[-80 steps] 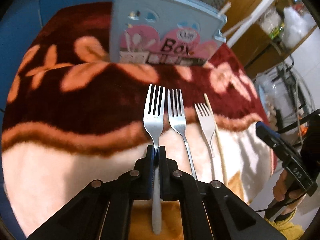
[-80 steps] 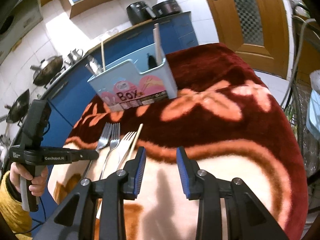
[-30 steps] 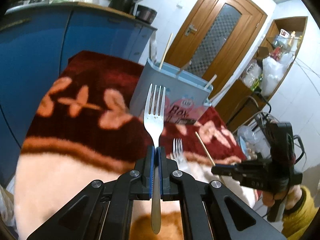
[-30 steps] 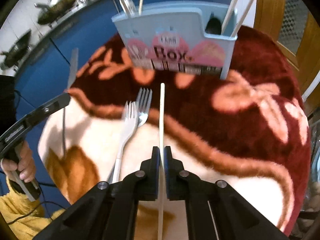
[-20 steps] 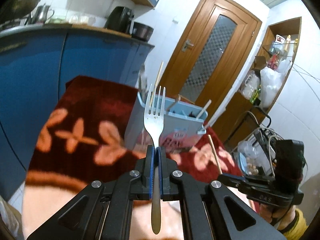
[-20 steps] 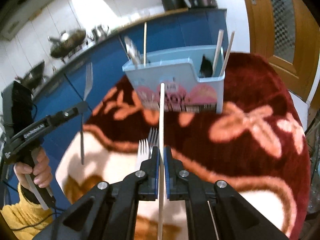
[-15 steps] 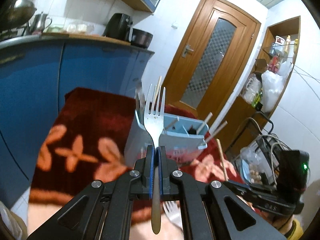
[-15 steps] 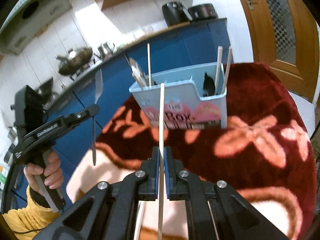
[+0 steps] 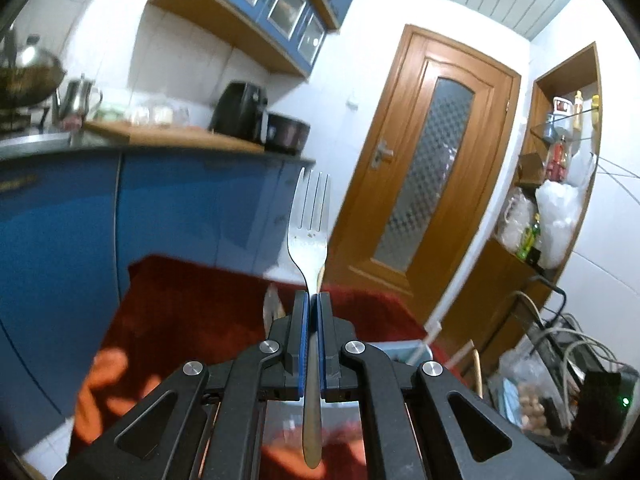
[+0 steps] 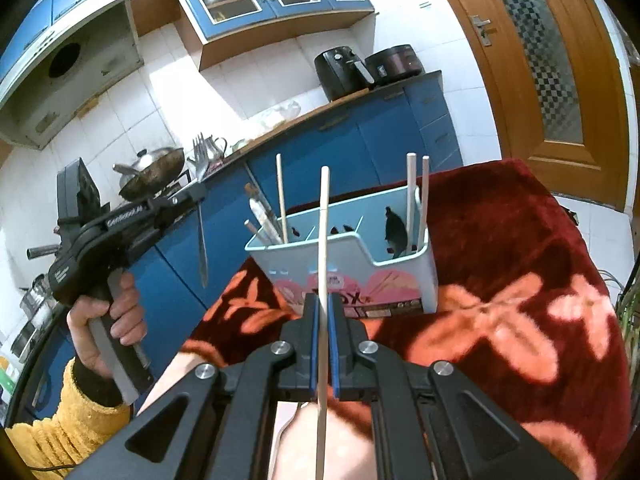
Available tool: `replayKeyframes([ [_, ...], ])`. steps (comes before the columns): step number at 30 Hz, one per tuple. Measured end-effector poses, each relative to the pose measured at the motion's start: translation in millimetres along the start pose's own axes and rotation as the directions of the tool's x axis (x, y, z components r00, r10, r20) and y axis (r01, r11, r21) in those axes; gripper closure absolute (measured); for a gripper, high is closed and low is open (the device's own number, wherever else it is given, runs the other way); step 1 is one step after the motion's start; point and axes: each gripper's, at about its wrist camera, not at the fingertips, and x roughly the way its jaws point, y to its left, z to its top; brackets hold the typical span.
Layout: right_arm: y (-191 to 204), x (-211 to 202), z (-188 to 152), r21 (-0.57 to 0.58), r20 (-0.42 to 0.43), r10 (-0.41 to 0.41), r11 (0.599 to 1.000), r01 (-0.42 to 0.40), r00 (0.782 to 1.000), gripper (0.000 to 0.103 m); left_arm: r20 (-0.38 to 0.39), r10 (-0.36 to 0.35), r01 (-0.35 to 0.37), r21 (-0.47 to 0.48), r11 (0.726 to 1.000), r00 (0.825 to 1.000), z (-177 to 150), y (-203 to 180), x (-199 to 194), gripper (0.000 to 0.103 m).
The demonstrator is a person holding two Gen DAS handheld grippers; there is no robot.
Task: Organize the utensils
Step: 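Lift the fork and chopstick upright and carry both over the blue holder, then lower the fork and chopstick into the holder and open both tools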
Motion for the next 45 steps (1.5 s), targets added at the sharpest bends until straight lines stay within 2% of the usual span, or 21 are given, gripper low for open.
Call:
replayKeyframes([
  [6, -7, 2, 5, -0.002, 0.040, -0.025, 1.000, 0.025, 0.999, 0.097, 0.082, 0.031, -0.033, 0.026, 0.999, 0.996, 6, -8, 23, 0.099],
  [11, -13, 7, 16, -0.004, 0.063, -0.014, 1.000, 0.014, 0.998, 0.097, 0.142, 0.061, -0.061, -0.009, 0.998, 0.988, -2, 1, 36, 0.099],
  [14, -16, 10, 25, -0.016, 0.095, -0.015, 1.000, 0.017, 0.995, 0.097, 0.144, 0.058, -0.056, -0.024, 0.998, 0.988, -9, 7, 43, 0.099],
  [18, -17, 17, 43, -0.041, 0.160, -0.048, 0.998, 0.055, 0.986, 0.097, 0.162, 0.085, -0.085, -0.006, 0.996, 0.983, -19, 5, 47, 0.099],
  [21, -12, 29, 55, -0.087, 0.210, -0.100, 0.989, 0.120, 0.973, 0.097, 0.170, 0.100, -0.104, 0.013, 0.994, 0.980, -28, 2, 50, 0.099],
  [26, -4, 48, 68, -0.141, 0.294, -0.123, 0.975, 0.170, 0.948, 0.097, 0.168, 0.107, -0.112, 0.024, 0.993, 0.980, -39, 3, 55, 0.099],
  [30, -4, 65, 74, -0.172, 0.327, -0.130, 0.966, 0.194, 0.936, 0.097, 0.156, 0.107, -0.111, 0.022, 0.994, 0.982, -46, 5, 58, 0.099],
  [37, -3, 84, 73, -0.232, 0.396, -0.177, 0.930, 0.284, 0.901, 0.097, 0.154, 0.101, -0.107, 0.026, 0.994, 0.983, -51, 7, 63, 0.099],
  [45, 4, 81, 70, -0.267, 0.400, -0.154, 0.923, 0.276, 0.903, 0.096, 0.133, 0.082, -0.087, 0.037, 0.995, 0.988, -54, 5, 67, 0.099],
])
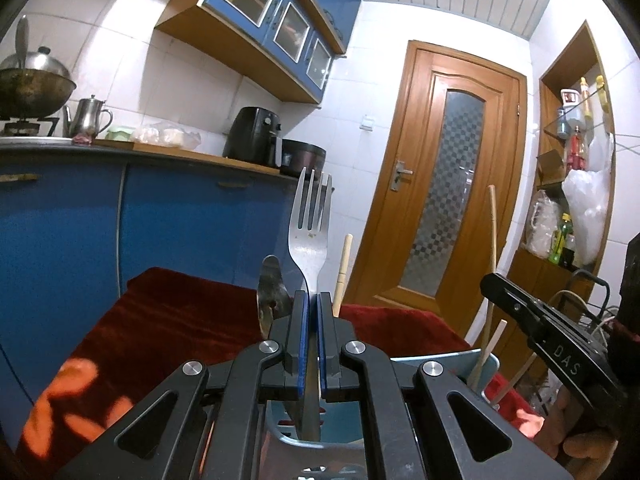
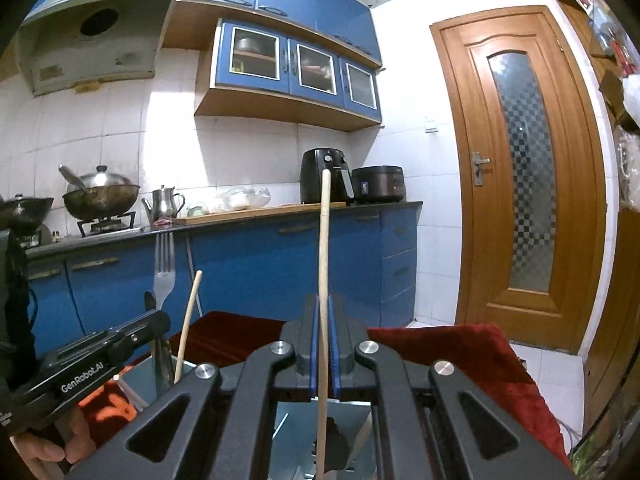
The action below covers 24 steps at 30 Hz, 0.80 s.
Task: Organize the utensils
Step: 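Lower the fork and chopstick into the holder and open both tools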
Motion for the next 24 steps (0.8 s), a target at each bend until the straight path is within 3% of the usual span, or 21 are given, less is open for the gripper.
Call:
replayKeyframes([
  [1, 0, -1, 0, 0.005, -0.002, 0.004, 1.000, -0.004, 1.000, 0.096, -0.001, 0.000, 0.000, -0.002, 1.000, 1.000, 0, 1, 1, 0.099],
  [3, -2, -1, 1, 0.019, -0.012, 0.005, 1.000, -0.005, 1.000, 0.082, -0.002, 0.004, -0.004, -0.008, 1.000, 1.000, 0, -1, -1, 0.097],
  [4, -2, -1, 1, 0.022, -0.012, 0.008, 1.000, -0.008, 1.000, 0.080, -0.003, 0.003, -0.003, -0.011, 1.000, 1.000, 0, 0, -1, 0.095],
  [13, -6, -13, 6, 0.067, -0.012, 0.025, 0.997, -0.024, 1.000, 0.080, -0.022, -0.018, 0.018, -0.006, 1.000, 1.000, 4, -6, -10, 0.092],
  [24, -6, -58, 21, 0.120, -0.020, 0.050, 0.992, -0.047, 0.999, 0.079, -0.083, -0.048, 0.048, 0.004, 0.999, 0.995, 20, -14, -40, 0.092],
])
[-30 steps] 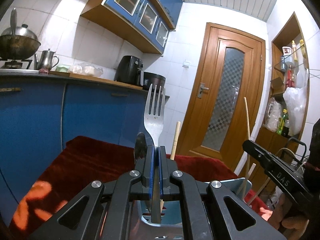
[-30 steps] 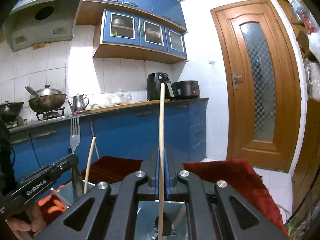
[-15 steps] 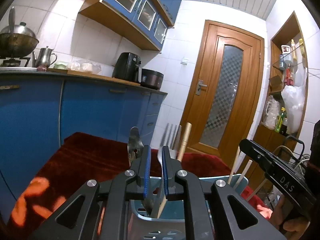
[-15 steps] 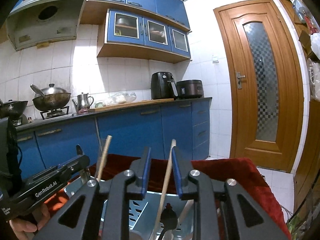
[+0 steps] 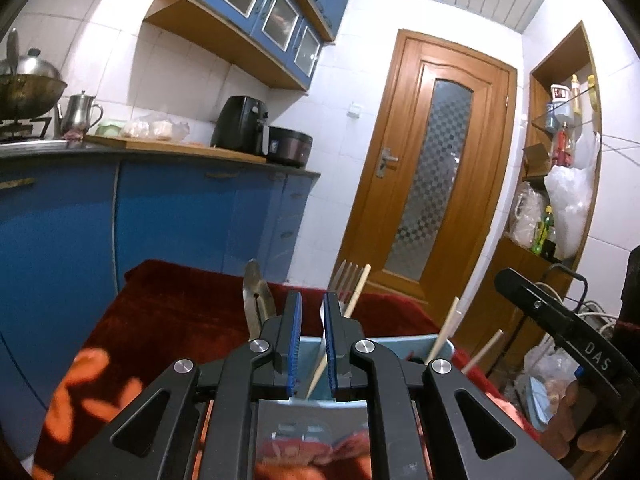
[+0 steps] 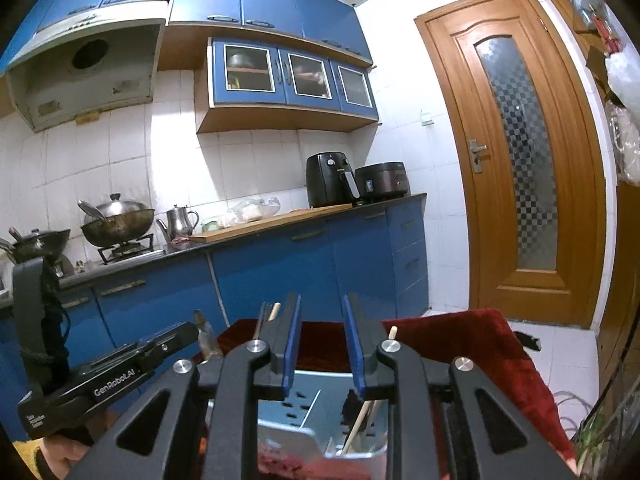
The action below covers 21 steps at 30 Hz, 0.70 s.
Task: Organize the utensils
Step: 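Lower the fork and chopstick into the holder and open both tools, then move both tools down to the last forks, right tool over the white plastic fork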
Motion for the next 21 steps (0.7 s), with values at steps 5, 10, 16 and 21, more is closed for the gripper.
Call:
replayKeyframes([
  [5, 1, -22, -3, 0.048, -0.055, 0.018, 0.999, -0.016, 0.998, 0.078, -0.084, 0.008, -0.006, 0.017, 1.000, 0.996, -1, -4, -18, 0.092],
  [10, 3, -44, -9, 0.085, -0.094, 0.022, 0.996, -0.014, 0.995, 0.078, -0.135, 0.029, -0.022, 0.051, 0.998, 0.990, -13, -11, -39, 0.092],
  [16, 3, -68, -18, 0.122, -0.150, 0.043, 0.992, -0.024, 0.988, 0.077, -0.209, 0.020, -0.009, 0.054, 0.999, 0.978, -26, -15, -58, 0.092],
  [21, 5, -83, -31, 0.143, -0.200, 0.037, 0.990, -0.008, 0.979, 0.076, -0.269, 0.033, -0.014, 0.070, 0.997, 0.963, -40, -18, -69, 0.092],
])
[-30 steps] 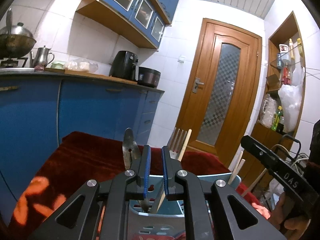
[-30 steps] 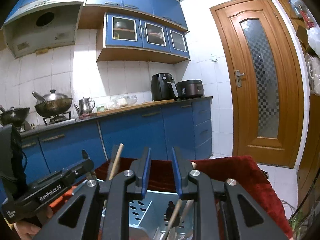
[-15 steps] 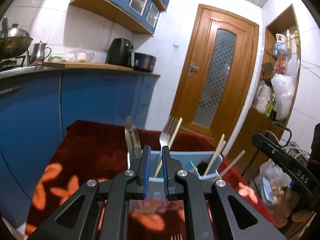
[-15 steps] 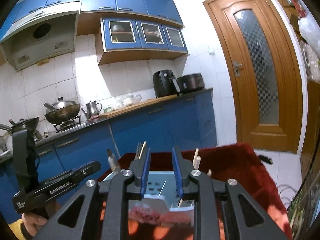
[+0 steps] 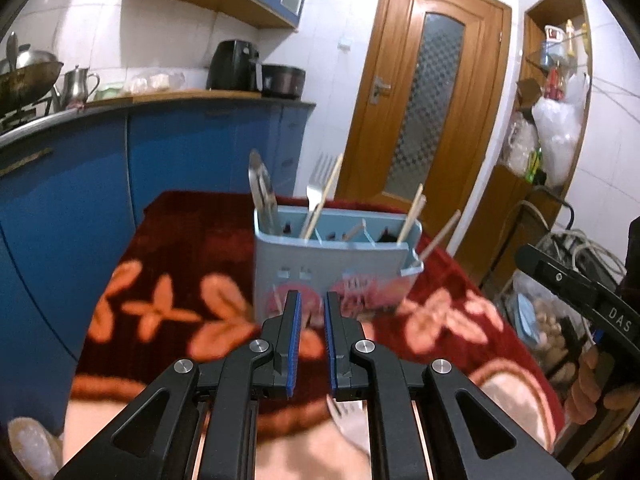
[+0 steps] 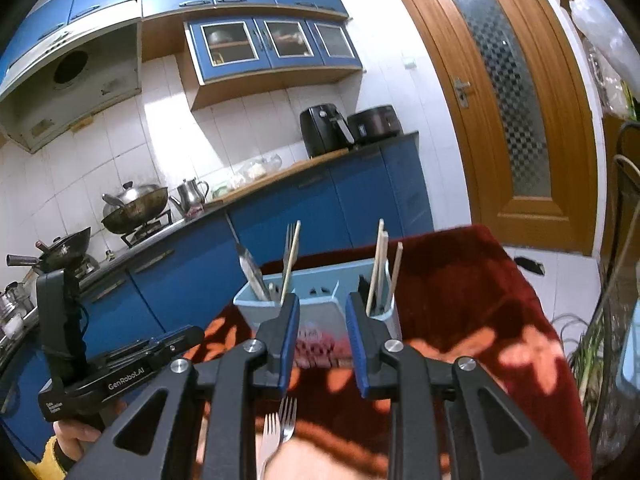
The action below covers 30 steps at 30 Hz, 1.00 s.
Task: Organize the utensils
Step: 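Move both tools down to the last forks, right tool over the white plastic fork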
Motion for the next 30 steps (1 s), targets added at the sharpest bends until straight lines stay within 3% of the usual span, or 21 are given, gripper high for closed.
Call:
replayKeyframes([
  [15, 27, 0, -47, -0.050, -0.188, -0.011, 0.999, 0.001, 0.982, 0.073, -0.126, 0.053, -0.054, -0.002, 0.999, 0.991, -51, 14, -20, 0.092],
  [23, 41, 21, -76, -0.073, -0.306, -0.017, 0.997, -0.005, 0.952, 0.073, -0.176, 0.079, -0.085, -0.027, 0.996, 0.981, -69, 30, -20, 0.092],
  [30, 52, 49, -100, -0.099, -0.412, -0.014, 0.995, -0.029, 0.911, 0.073, -0.197, 0.081, -0.092, -0.051, 0.994, 0.977, -75, 41, -16, 0.092],
])
